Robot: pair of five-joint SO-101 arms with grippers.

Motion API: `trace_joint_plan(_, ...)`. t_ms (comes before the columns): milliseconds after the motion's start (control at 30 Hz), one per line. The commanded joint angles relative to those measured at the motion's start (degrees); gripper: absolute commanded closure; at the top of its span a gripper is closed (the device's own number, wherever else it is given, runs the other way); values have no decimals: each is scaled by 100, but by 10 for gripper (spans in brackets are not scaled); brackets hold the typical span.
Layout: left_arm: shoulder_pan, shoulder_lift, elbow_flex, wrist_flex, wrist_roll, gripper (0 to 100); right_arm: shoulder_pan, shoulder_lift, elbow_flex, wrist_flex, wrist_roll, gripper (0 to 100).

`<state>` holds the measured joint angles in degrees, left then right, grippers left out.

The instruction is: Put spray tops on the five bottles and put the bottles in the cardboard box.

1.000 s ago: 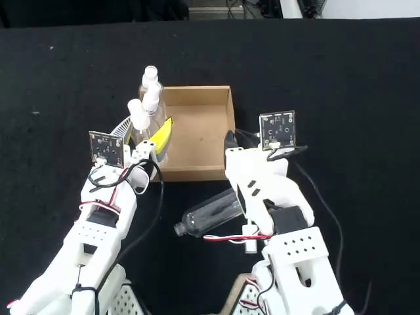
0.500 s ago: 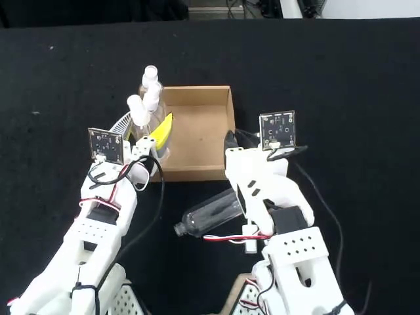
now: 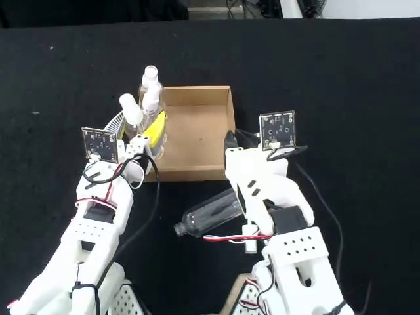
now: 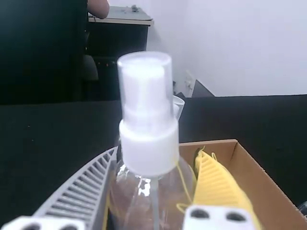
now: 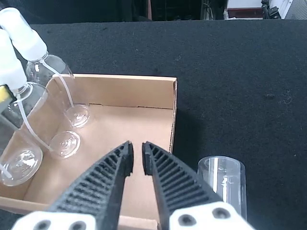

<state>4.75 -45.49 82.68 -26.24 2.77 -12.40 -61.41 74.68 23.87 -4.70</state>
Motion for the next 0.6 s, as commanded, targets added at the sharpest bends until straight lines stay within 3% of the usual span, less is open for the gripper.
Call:
trace_joint_plan(0, -84, 35, -207, 26, -9, 970, 62, -110, -101, -158, 53, 973)
trace_joint_plan(233, -84, 897, -620, -18, -9, 970, 62, -110, -92, -158, 53, 973)
trace_joint_plan(567, -92, 1029, -602, -26, -9, 970, 62, -110, -92, -158, 53, 973)
